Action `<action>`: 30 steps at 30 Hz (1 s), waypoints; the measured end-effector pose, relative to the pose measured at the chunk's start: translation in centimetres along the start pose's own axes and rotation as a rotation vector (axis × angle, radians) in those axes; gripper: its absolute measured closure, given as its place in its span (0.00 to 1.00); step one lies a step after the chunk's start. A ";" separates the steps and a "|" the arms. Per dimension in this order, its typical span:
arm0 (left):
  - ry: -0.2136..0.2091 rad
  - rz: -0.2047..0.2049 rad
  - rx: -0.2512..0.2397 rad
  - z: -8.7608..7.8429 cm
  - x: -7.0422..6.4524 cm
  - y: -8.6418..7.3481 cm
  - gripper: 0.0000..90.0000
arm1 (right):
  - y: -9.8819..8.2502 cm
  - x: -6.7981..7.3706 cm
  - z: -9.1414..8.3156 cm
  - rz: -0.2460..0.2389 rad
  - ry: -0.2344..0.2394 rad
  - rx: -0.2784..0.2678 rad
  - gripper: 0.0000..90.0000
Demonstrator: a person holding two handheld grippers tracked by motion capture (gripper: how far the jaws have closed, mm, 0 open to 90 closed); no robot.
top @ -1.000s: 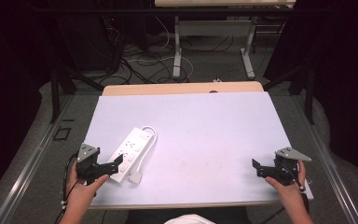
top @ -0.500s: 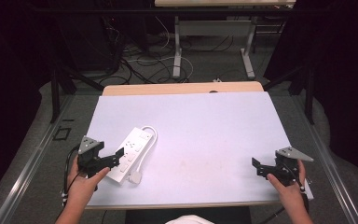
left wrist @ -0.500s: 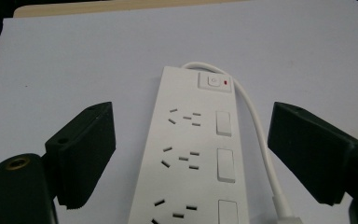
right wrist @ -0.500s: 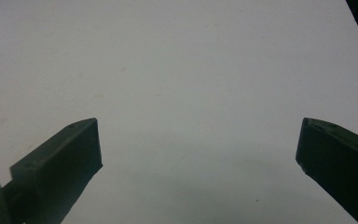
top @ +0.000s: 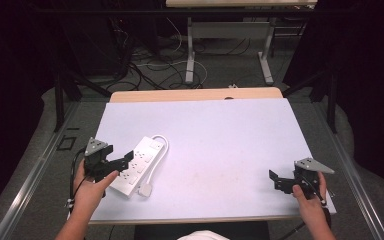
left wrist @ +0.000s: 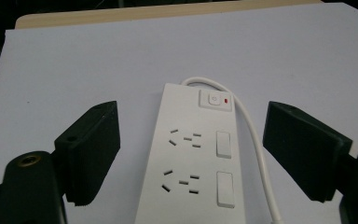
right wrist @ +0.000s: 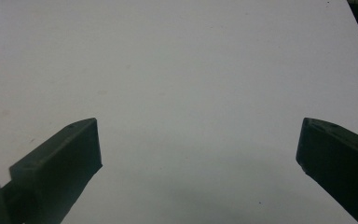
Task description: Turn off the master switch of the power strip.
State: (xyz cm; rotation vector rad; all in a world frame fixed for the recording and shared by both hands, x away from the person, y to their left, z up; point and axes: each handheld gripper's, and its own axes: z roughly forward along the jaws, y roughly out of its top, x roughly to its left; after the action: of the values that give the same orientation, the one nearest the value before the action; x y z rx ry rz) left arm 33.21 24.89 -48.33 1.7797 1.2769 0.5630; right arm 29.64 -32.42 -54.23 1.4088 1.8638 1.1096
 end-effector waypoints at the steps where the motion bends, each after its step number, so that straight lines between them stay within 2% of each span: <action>1: -0.001 -0.002 -0.003 0.1 0.0 0.1 0.22 | 0.0 0.0 0.0 -0.001 0.003 -0.004 0.00; 11: -0.024 -0.002 -0.023 0.8 -0.2 1.7 0.25 | -0.1 -0.1 0.0 -0.003 0.003 0.018 0.00; 16: -0.034 -0.004 -0.038 1.1 -0.4 2.5 0.24 | -0.1 -0.2 0.2 -0.006 -0.001 -0.003 0.00; 20: -0.051 -0.007 -0.041 1.2 -0.4 3.1 0.24 | -0.2 -0.2 0.2 -0.006 0.007 0.011 0.00; 27: -0.054 -0.002 -0.039 1.4 -0.6 4.2 0.25 | -0.2 -0.2 0.2 -0.005 0.010 0.012 0.00; 30: -0.053 0.002 -0.039 1.6 -0.7 4.6 0.28 | -0.2 -0.1 0.1 -0.005 0.011 0.013 0.00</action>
State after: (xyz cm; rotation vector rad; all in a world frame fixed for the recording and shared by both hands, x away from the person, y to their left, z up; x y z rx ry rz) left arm 36.56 23.11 -45.26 1.7528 1.2206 0.5352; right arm 29.69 -32.49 -54.47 1.4070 1.8851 1.1064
